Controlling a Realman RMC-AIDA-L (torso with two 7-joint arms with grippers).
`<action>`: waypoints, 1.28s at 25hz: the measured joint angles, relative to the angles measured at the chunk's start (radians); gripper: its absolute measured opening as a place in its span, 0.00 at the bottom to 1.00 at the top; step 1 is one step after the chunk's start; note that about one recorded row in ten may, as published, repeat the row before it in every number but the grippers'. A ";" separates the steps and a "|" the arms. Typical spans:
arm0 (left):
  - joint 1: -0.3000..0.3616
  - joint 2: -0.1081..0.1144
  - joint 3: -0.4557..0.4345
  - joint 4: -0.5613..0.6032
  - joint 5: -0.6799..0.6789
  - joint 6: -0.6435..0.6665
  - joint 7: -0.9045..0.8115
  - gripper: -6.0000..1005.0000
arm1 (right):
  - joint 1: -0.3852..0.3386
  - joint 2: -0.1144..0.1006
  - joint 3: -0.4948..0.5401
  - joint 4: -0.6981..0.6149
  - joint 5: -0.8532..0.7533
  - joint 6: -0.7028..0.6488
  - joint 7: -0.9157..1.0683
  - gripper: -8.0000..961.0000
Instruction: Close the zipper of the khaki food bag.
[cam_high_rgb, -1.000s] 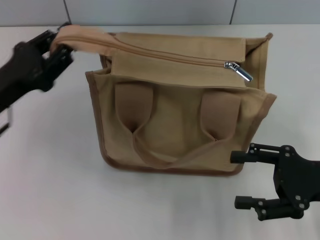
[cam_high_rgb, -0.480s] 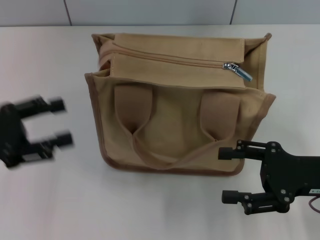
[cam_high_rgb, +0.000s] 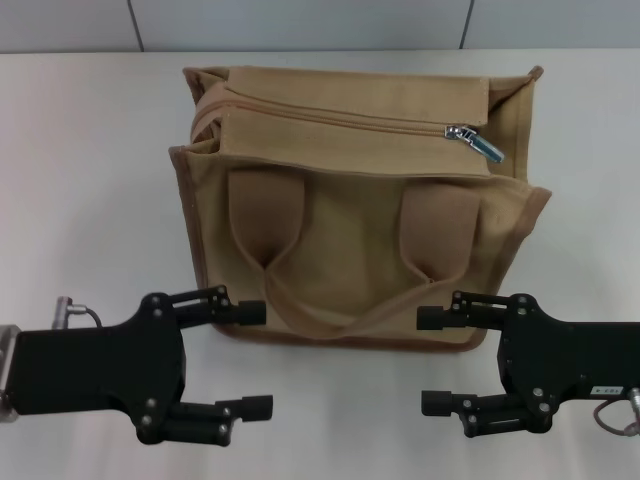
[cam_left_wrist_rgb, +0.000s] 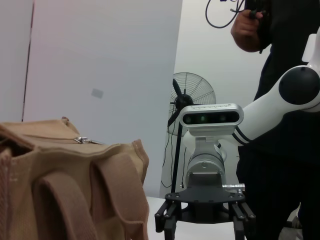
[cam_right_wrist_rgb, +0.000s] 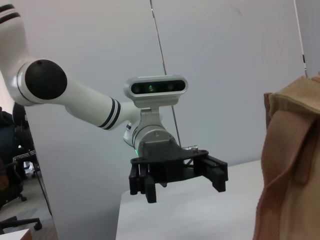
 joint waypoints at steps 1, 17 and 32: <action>0.000 0.000 0.000 0.000 0.000 0.000 0.000 0.83 | 0.000 0.000 0.000 0.000 0.000 0.000 0.000 0.84; -0.004 0.000 0.002 -0.012 0.002 -0.005 0.001 0.83 | 0.000 0.001 0.001 0.002 0.005 -0.007 -0.003 0.84; -0.001 0.003 0.002 -0.011 0.002 -0.004 0.000 0.83 | 0.000 0.001 0.001 0.013 0.005 -0.012 -0.003 0.84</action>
